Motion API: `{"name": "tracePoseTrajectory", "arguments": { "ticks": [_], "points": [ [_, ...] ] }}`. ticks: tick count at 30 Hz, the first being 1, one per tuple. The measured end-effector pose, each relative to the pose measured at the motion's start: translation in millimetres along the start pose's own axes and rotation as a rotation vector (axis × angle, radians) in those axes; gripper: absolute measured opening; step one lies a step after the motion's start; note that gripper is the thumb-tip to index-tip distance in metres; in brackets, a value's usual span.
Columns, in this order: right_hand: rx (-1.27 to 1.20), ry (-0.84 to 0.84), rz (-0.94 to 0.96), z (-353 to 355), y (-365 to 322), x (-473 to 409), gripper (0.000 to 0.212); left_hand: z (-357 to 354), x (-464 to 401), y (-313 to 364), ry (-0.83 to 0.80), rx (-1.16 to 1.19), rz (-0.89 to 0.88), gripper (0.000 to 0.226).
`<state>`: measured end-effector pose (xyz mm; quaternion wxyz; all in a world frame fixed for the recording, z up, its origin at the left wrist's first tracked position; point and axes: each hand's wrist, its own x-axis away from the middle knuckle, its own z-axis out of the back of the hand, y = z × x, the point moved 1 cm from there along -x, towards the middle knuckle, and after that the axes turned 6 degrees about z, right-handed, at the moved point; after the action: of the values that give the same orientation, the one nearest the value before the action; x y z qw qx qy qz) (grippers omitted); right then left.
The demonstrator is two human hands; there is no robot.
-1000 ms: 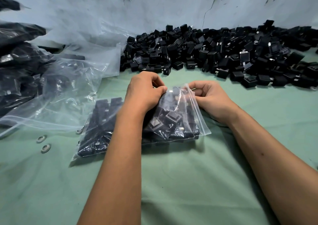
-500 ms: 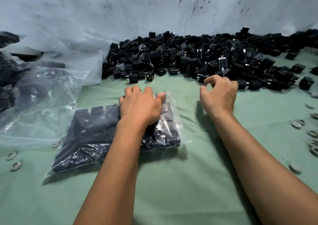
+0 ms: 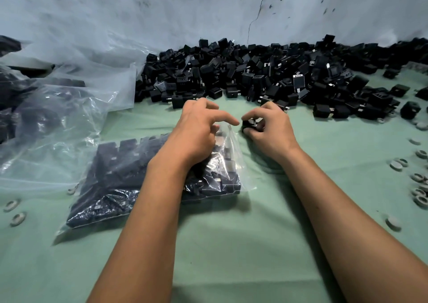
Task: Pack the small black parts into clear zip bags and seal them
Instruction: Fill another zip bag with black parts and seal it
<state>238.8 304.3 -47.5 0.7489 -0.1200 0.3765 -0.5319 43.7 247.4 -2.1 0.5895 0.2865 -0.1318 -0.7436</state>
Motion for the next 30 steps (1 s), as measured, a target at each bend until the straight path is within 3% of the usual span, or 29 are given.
{"name": "tracePoseTrajectory", "arguments": {
  "ticks": [6,11,14,21,25,30],
  "points": [
    [-0.006,-0.026,-0.082,-2,4,-3,0.037,5,-1,0,0.008,-0.015,-0.052,0.028],
    [-0.686,-0.235,-0.109,11,-2,5,0.039,12,-1,-6,0.072,0.013,-0.036,0.026],
    [-0.904,-0.417,-0.074,11,-10,8,0.044,13,-1,-6,0.131,0.053,-0.035,0.023],
    [-0.986,-0.678,-0.040,7,-15,11,0.044,12,-2,-6,0.174,0.082,-0.030,0.021],
    [-1.031,-0.626,-0.023,14,-11,10,0.034,12,-2,-6,0.166,0.100,-0.015,0.020],
    [-0.980,-0.658,-0.030,5,-19,13,0.037,12,-3,-1,0.146,0.080,-0.019,0.020]
  ]
}}
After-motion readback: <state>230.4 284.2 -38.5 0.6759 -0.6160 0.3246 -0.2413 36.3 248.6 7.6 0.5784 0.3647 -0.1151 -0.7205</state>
